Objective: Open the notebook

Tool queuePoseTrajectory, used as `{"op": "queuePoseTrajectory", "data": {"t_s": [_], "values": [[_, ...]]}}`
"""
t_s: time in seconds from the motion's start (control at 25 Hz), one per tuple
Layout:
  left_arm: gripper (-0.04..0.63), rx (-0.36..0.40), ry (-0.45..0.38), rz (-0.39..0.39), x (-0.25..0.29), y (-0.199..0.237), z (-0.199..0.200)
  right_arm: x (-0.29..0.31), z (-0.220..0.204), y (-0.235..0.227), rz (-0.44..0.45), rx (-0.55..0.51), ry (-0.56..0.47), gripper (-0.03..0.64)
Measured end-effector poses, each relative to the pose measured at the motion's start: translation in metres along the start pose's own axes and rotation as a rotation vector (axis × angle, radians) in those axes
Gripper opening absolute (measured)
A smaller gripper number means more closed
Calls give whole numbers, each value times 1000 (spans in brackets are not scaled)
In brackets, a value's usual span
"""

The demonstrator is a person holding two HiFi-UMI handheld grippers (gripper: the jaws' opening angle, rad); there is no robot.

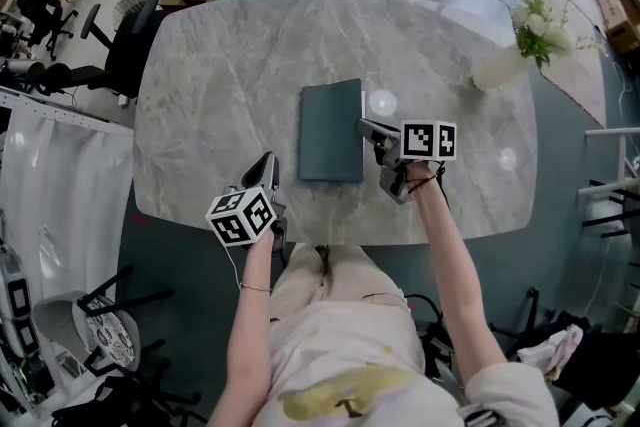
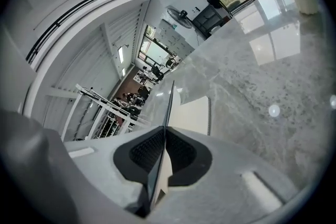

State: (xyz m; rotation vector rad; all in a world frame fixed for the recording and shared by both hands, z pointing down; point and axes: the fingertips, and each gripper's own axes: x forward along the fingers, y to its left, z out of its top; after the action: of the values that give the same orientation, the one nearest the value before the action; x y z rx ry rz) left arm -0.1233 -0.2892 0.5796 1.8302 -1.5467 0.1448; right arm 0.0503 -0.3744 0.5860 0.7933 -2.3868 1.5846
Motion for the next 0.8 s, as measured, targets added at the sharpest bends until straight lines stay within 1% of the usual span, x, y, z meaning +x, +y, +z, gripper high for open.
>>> {"op": "queuePoseTrajectory", "data": {"t_s": [0.28, 0.44, 0.56, 0.8], "values": [[0, 14, -50, 16, -19, 6, 11, 2, 9, 32, -23, -18, -20, 17], [0, 49, -81, 22, -33, 14, 25, 7, 10, 52, -44, -18, -34, 17], [0, 77, -103, 18, -44, 24, 39, 14, 12, 69, -74, -47, -40, 17], [0, 82, -134, -25, -58, 57, 64, 33, 13, 99, -150, -106, -70, 17]]}}
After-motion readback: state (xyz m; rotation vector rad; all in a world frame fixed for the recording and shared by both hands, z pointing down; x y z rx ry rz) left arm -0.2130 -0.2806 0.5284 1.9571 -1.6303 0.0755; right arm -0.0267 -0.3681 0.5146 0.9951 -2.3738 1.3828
